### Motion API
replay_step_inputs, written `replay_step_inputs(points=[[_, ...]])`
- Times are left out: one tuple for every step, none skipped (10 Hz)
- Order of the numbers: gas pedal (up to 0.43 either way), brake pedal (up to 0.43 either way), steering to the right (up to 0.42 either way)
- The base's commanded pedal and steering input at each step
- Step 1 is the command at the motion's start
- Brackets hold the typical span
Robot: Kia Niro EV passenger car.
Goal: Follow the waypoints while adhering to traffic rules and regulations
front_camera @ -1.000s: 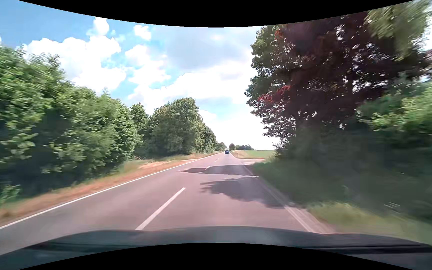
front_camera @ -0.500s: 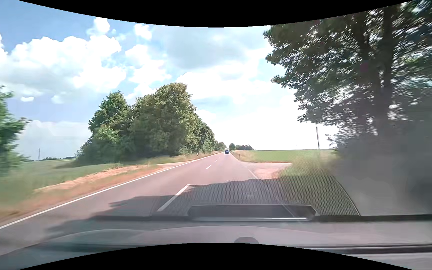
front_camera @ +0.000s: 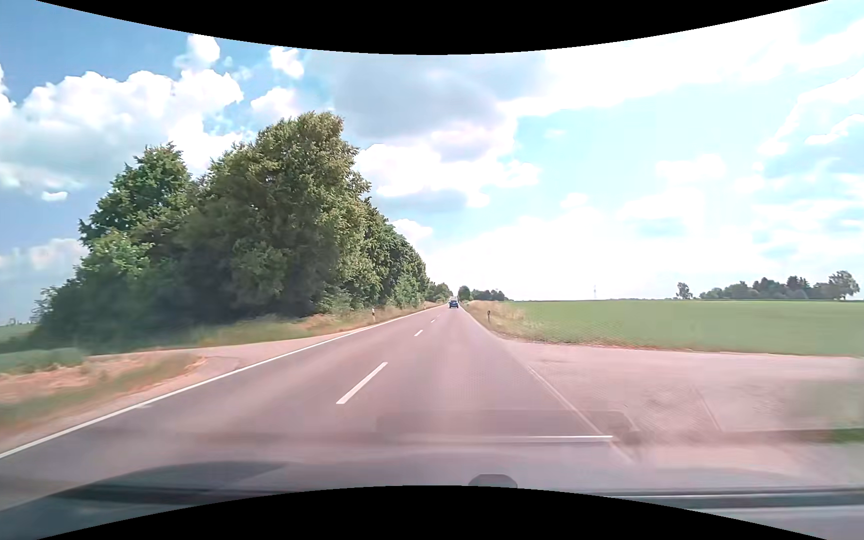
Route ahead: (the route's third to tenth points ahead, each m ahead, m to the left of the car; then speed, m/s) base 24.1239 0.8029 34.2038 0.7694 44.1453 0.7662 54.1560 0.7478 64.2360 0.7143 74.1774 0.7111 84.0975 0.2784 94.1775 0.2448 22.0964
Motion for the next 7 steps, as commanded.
replay_step_inputs(points=[[0.228, 0.0, -0.001], [0.228, 0.0, -0.001], [0.228, 0.0, -0.001], [0.228, 0.0, -0.001], [0.228, 0.0, -0.001], [0.228, 0.0, -0.001], [0.228, 0.0, -0.001]])
